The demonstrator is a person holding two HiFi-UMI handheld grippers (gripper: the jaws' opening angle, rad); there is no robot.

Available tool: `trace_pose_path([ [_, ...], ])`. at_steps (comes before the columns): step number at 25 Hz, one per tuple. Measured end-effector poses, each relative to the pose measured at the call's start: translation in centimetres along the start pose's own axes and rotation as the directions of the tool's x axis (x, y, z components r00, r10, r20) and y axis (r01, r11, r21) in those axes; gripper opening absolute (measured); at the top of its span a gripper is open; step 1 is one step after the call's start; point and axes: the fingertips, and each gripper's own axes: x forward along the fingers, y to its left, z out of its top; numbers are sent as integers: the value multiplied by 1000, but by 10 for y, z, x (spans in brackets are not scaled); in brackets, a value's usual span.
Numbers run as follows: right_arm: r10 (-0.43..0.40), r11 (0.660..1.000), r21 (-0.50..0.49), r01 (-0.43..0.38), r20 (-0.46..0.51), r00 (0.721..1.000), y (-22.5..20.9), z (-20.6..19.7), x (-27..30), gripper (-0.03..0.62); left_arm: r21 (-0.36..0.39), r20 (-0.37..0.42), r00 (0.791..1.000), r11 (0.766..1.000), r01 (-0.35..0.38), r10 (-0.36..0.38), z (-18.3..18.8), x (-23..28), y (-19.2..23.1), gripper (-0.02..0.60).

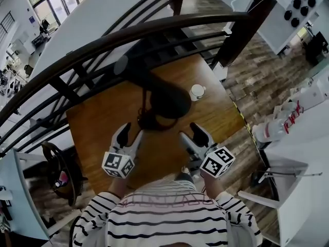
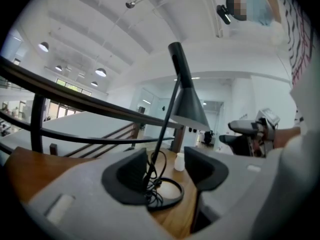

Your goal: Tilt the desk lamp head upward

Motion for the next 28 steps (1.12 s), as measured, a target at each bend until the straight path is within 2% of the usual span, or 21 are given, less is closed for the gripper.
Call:
trace_pose_path([
  [2,28,1000,4,-28,-16,999,-6,1,6,288,-2,-1,1000,1000,-23,23,-5,8,3,229],
  [5,86,996,29,-85,-45,995,-17,5,19,294,34,9,998,997,-70,70,-4,25,7,229],
  [9,184,983,40,-181,-100,978,-23,13,30,298,94,3,991,986,-135,135,-4,51,6,229],
  [13,243,969,62,-237,-116,963,-28,22,32,299,120,0,985,978,-168,170,-2,69,6,227],
  [21,286,958,77,-278,-134,949,-27,23,38,301,160,-15,993,981,-111,115,3,94,11,209],
  [23,284,958,80,-275,-134,949,-26,23,38,301,183,-22,995,979,-92,97,7,99,12,183],
  [28,284,957,87,-275,-122,951,-24,23,38,301,218,-49,997,975,-44,56,8,106,9,66],
])
